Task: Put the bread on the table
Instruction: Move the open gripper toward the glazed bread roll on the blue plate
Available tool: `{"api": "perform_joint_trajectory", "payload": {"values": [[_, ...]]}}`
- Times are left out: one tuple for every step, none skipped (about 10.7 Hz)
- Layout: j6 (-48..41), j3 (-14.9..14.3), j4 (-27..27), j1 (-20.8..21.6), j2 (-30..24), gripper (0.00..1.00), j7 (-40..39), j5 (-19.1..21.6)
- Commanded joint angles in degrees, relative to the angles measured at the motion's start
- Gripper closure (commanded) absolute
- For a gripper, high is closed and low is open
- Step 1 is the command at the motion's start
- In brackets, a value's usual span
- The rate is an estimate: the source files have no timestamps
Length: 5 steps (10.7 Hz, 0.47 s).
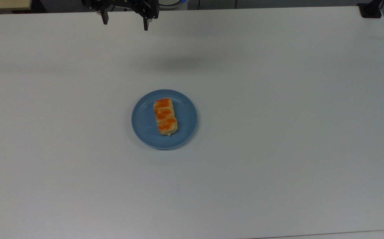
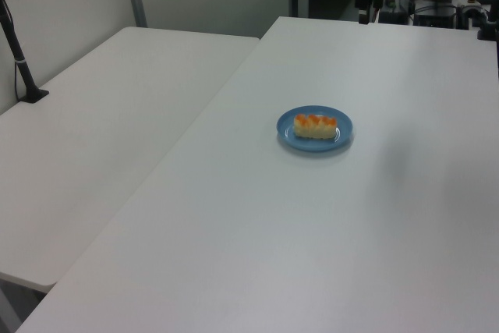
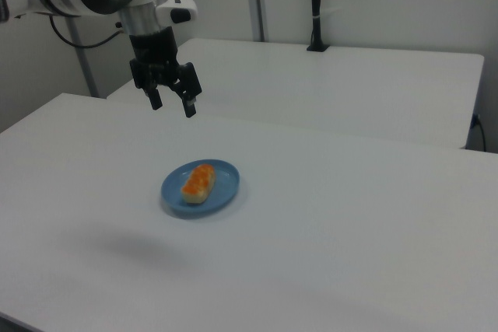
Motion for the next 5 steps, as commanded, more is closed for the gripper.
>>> {"api": "perform_joint_trajectory", "payload": {"values": [[5.0,0.0,-1.3,0.0,1.9,0.0,-1.7,1.0],[5.8,0.0,-1.6,0.0,2.2,0.0,-1.7,1.0],[6.4,0.1,-2.0,0.1,2.7,0.0,-1.7,1.0],[6.4,0.1,-2.0,0.2,2.7,0.0,-1.7,1.0],[6.4,0.1,-2.0,0.2,2.7,0.0,-1.7,1.0]]}}
